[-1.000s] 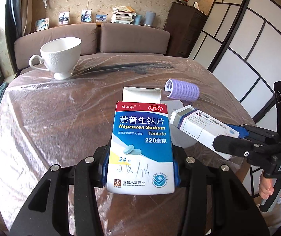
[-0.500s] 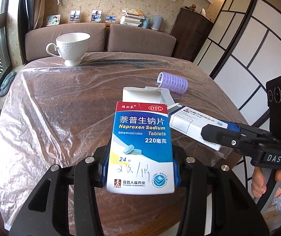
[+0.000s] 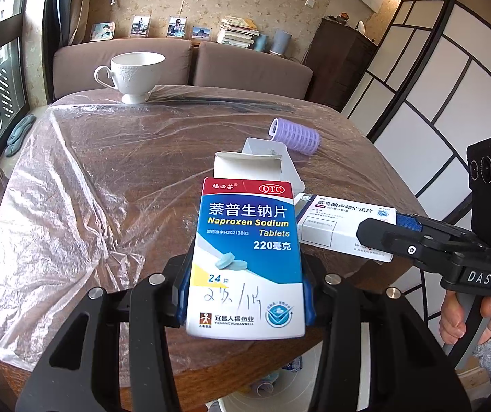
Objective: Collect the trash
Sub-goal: 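Carry the Naproxen box and white medicine box over the bin with both tools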
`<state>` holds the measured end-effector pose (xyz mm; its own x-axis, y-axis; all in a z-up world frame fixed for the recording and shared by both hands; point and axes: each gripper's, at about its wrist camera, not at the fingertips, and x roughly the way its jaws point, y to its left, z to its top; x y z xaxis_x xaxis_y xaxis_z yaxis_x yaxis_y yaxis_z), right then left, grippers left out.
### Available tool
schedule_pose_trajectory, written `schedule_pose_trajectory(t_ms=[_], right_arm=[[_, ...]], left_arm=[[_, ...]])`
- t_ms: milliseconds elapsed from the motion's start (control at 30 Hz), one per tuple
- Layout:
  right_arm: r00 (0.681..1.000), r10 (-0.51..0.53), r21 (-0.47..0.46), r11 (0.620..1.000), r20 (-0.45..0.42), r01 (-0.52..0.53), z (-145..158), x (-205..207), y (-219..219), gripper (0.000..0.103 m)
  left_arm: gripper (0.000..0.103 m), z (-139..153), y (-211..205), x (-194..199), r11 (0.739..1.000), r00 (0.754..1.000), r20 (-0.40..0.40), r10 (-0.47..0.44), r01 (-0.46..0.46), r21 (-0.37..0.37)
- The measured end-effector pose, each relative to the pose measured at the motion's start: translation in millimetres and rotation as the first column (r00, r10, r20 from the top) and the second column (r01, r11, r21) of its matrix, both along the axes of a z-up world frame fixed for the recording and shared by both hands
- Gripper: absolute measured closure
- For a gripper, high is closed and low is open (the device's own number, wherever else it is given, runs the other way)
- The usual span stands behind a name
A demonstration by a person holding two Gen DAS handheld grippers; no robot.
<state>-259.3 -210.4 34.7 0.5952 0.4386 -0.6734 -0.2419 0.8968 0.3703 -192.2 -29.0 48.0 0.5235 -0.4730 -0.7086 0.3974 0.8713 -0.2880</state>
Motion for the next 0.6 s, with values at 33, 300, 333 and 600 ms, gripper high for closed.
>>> schedule_pose_trajectory(t_ms=[33,300,333,600], right_arm=[[1.000,0.001,0.000,1.000,0.001,-0.001,1,-3,-1,0.052],[1.000,0.017,-0.022,1.000,0.000,-0.016,5,-27,-14,0.052],[1.000,0.018,-0.025,1.000,0.000,-0.018,5,-30,-15,0.052],[1.000,0.022,-0.048,0.999,-0.004,-0.023,8,-64,-29,0.052]], left_arm=[[0.055,0,0,0,1.000,1.000,0.000,-0.001,0.001,0.000],[0.055,5,-9,-18,1.000,1.000,-0.008,-0.001,0.001,0.004],[0.055,6,-11,-21,1.000,1.000,-0.008,-0.003,0.003,0.006],[0.055,9,-24,-55,0.999,0.999,-0.012,-0.029,0.030,0.021]])
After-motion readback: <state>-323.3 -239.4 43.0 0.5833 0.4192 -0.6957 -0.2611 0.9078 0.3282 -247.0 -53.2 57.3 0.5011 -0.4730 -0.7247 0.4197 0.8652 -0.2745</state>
